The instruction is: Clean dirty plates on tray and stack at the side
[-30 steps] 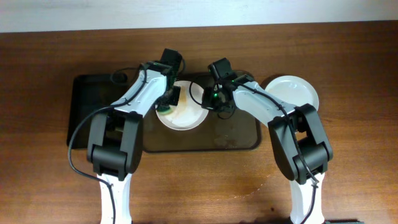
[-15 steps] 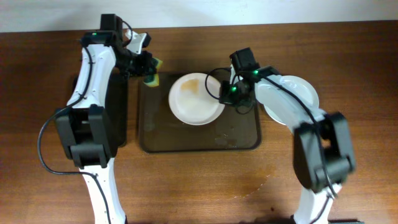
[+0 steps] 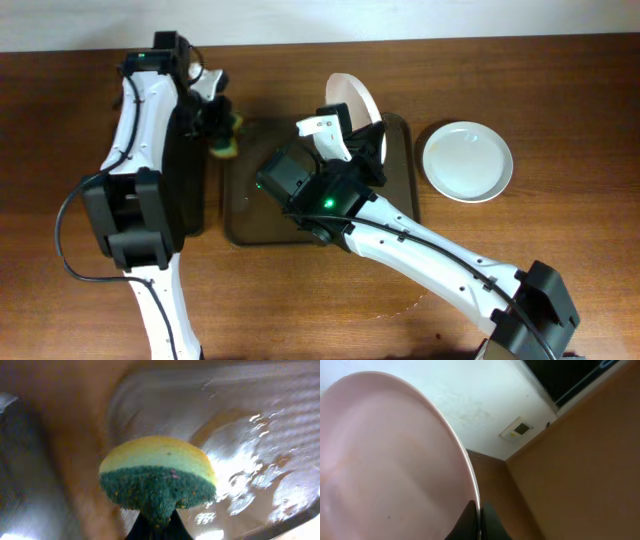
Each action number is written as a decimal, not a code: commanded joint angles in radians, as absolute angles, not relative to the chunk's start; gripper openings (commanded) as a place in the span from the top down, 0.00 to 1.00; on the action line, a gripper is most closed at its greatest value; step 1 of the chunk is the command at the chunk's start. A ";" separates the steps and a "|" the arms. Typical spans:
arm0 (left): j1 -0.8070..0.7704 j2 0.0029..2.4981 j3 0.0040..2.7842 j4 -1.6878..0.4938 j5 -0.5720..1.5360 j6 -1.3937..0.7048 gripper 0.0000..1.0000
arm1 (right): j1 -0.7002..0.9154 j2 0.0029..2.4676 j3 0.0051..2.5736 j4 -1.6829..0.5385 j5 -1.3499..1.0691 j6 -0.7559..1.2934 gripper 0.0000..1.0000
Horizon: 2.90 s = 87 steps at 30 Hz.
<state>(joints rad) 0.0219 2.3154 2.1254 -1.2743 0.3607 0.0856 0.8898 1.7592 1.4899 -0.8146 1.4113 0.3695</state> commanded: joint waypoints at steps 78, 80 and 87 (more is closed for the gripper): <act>-0.224 1.897 1.803 -1.019 -0.258 -0.141 0.01 | -0.072 0.006 0.006 -0.079 -0.018 0.217 0.02; -0.244 1.834 1.803 -1.019 -0.297 -0.137 0.01 | -0.072 0.006 0.006 -0.079 -0.018 0.217 0.02; -0.171 1.439 1.573 -0.731 -0.121 0.081 0.01 | -0.072 0.006 0.006 -0.079 -0.018 0.217 0.02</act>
<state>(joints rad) -0.2398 1.5661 1.7161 -0.8448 -0.2806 -0.0525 -0.0784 0.0120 0.0116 -0.0750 -0.0101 0.2245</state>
